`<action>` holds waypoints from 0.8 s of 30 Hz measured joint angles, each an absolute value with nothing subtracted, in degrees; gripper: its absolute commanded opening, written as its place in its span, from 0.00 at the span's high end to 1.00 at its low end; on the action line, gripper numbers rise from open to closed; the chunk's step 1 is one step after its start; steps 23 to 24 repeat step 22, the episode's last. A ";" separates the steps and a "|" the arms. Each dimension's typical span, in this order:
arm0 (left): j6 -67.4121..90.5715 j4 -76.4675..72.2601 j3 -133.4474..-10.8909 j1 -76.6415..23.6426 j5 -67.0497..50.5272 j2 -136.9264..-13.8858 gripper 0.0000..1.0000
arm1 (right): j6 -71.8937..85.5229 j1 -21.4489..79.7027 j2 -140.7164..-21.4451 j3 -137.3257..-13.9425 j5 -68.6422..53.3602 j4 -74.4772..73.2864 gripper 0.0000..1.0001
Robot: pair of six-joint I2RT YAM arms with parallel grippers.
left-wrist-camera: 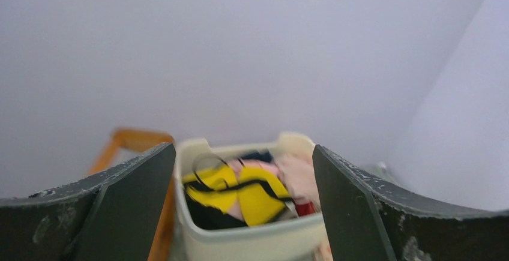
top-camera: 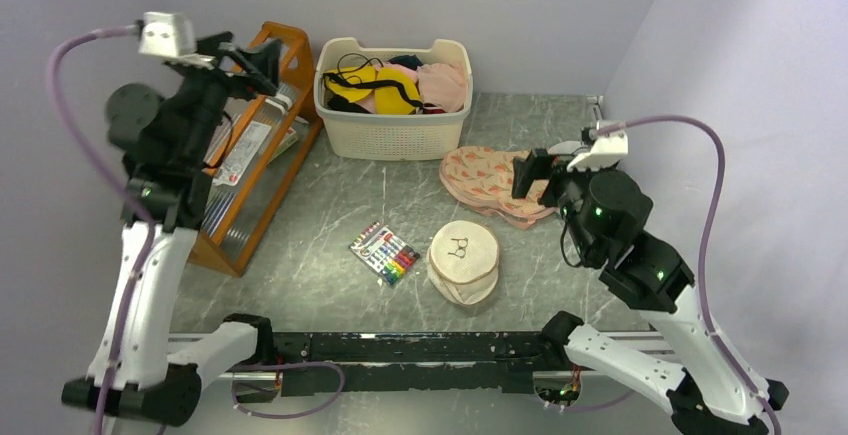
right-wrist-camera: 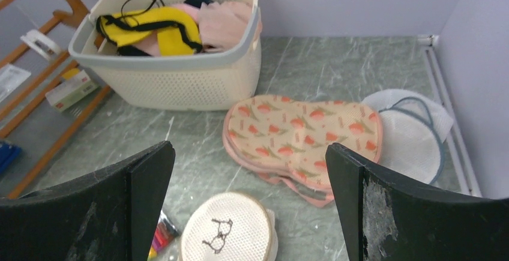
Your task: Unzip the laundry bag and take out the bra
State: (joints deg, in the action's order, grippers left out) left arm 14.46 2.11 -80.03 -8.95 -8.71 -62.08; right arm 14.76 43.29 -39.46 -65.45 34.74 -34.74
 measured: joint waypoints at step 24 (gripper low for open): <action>2.72 3.11 -82.13 -8.95 2.20 -45.15 0.04 | 1.72 43.29 -57.58 -93.21 47.77 -25.87 0.00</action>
